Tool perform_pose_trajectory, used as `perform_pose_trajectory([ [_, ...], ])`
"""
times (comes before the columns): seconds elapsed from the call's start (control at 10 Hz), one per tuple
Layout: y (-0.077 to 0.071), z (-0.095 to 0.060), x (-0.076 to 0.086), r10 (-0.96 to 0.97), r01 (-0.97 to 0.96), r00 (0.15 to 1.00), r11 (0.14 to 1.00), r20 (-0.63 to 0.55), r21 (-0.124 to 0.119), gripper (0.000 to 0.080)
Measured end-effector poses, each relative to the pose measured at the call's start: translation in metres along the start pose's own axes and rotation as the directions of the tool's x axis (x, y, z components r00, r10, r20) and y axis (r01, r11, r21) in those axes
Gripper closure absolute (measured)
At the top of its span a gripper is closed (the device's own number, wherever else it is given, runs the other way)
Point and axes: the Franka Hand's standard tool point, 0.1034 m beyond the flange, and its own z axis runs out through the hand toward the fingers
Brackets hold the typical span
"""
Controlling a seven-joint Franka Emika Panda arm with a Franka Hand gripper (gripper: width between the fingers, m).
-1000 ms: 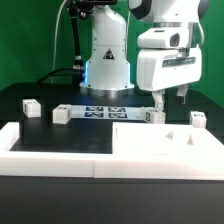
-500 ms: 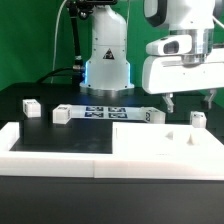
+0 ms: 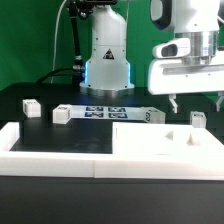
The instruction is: Assemble one leg
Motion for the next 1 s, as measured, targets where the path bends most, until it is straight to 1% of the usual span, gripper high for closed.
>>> perform_pose_trajectory([
  [0.1, -0.003, 0.000, -0.002, -0.016, 0.016, 1.000, 1.000, 0.001, 0.000, 0.0150],
  [0.4, -0.001, 0.000, -0.002, -0.029, 0.029, 0.999, 1.000, 0.021, -0.008, 0.0150],
  [0.5, 0.001, 0.001, -0.006, -0.029, 0.031, 0.997, 0.999, 0.066, -0.025, 0.0150],
  [0.6, 0.007, 0.001, -0.006, -0.024, 0.031, 0.987, 0.998, 0.161, -0.046, 0.0150],
  [1.0, 0.010, 0.005, -0.006, -0.023, 0.061, 0.914, 0.995, 0.405, -0.083, 0.0150],
])
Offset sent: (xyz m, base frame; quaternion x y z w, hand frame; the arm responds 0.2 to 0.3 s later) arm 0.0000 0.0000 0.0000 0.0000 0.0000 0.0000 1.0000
